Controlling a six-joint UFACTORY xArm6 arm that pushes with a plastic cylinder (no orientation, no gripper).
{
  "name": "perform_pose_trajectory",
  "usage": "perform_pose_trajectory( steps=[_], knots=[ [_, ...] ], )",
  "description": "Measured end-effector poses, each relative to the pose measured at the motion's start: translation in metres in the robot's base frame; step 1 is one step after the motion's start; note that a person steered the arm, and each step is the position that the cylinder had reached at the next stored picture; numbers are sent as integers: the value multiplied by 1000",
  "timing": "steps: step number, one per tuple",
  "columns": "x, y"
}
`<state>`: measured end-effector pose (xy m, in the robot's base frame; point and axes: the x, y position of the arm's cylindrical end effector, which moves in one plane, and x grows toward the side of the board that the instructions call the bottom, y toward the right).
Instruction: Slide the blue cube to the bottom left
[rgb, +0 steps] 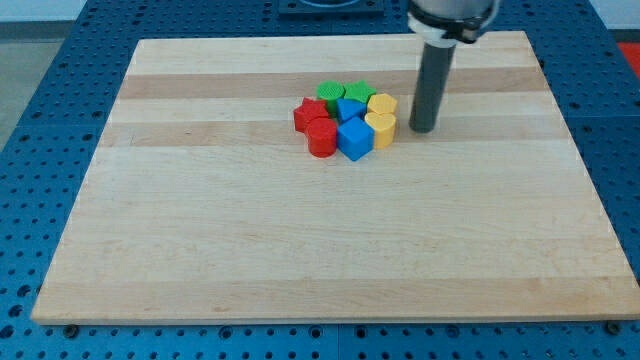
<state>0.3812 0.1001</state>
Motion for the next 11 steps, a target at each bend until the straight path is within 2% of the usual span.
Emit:
perform_pose_trajectory(
  steps=[2,4,6,11],
  knots=[
    [2,-46],
    [36,-51],
    [41,-115],
    [127,-135]
  ],
)
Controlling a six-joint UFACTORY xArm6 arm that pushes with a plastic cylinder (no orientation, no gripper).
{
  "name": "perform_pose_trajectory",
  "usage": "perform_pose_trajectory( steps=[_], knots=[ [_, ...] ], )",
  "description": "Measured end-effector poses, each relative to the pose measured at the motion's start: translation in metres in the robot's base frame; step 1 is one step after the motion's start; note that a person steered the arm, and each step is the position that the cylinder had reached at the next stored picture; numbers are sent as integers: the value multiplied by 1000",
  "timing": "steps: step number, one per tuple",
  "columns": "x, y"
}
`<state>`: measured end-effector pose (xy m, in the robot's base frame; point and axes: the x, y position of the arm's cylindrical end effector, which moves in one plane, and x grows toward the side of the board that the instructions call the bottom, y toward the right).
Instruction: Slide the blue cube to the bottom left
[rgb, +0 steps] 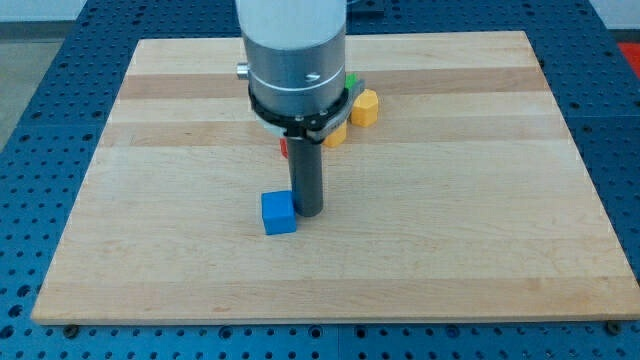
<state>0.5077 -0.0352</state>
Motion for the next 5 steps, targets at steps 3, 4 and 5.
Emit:
perform_pose_trajectory(
  steps=[3,4,5],
  knots=[
    [22,-92],
    [30,-119],
    [16,-123]
  ],
)
